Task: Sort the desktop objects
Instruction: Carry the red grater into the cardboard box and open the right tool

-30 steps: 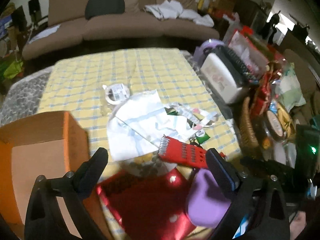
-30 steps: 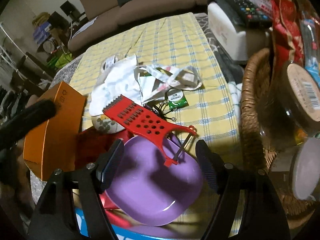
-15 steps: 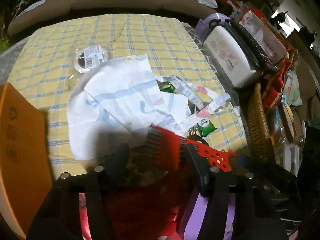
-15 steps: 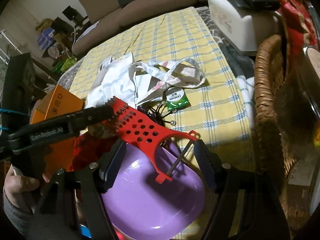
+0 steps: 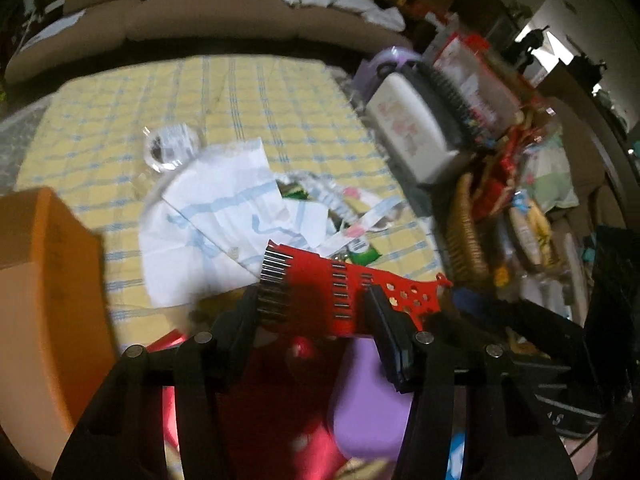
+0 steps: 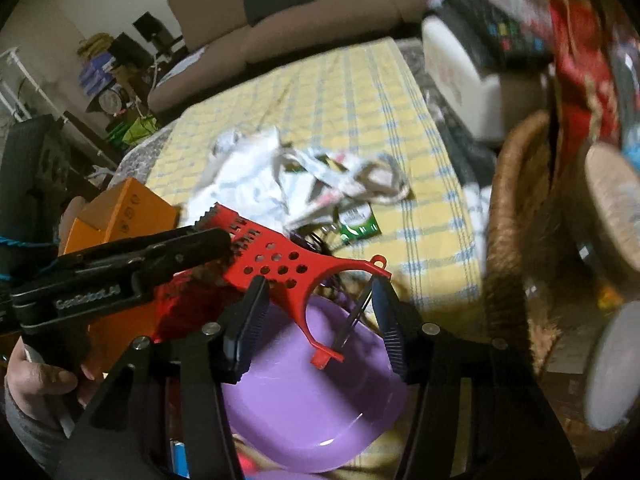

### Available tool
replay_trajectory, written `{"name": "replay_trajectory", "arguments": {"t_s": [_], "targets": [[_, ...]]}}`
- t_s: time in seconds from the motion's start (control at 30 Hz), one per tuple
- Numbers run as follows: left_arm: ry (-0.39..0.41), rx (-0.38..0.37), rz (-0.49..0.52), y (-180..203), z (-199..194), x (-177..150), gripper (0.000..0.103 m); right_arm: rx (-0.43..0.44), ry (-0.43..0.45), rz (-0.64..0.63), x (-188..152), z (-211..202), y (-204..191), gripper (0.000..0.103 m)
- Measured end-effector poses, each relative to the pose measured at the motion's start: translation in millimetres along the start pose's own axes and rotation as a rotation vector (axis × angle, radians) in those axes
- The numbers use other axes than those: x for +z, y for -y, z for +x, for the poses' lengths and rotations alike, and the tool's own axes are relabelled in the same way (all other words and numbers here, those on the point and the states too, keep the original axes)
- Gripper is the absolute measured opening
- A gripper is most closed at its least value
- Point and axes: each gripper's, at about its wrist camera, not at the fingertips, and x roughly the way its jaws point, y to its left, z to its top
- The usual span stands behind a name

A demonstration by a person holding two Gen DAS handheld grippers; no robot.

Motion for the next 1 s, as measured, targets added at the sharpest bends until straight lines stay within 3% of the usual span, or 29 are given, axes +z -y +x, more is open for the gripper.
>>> {"name": "replay_trajectory", "arguments": {"t_s": [0.27,0.5,0.73,1.0], "targets": [[0.108,0.032,0.002,-40.5,-116.4,-12.1,0.054,0.073,0.075,-0.140,19.5,-48.5,-97.2,0.053],[0.149,0.100,-0.109,-137.3,-180.8,-30.7,0.054,0.170,0.034,-0.252,23.8,-16.9,-211.1,0.054],[0.121,0.151,-0.198,-220.3,-165.2,-33.9,0.054,0.129,-0.058,-0.325,32.4,61.3,-282.6,0.054],[0.047,0.156,-0.236,-267.5,-104.2,-19.5,0.056,0.002,-0.127,-0.371,45.9,140.5,-299.6,0.054]]}}
